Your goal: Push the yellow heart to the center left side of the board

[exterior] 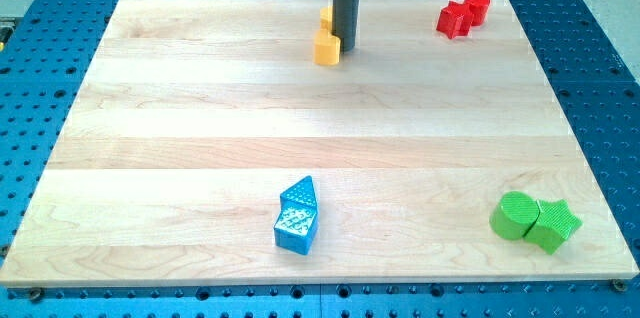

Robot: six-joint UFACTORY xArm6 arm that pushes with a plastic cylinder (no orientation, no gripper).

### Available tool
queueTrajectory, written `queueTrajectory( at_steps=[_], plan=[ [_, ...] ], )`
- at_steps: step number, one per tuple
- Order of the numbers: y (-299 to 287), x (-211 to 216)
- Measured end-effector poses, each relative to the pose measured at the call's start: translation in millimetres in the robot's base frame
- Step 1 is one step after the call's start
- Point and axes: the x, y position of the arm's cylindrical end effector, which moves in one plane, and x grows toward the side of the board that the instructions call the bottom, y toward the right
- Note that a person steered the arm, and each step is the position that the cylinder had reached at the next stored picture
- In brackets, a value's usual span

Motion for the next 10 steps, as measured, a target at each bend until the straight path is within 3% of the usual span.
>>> queueTrajectory(
  at_steps=[2, 3, 4, 5, 6, 7, 8, 9, 10],
  plan=[
    [-173.7, 32.0],
    [-119.5, 43.2],
    [-102.0, 46.1],
    [-113.2, 84.4],
    [-208.0, 98.5],
    [-143.7, 105.7],
    [-234.2, 140.7],
    [-253.7, 136.0],
    [-148.7, 120.8]
  ],
)
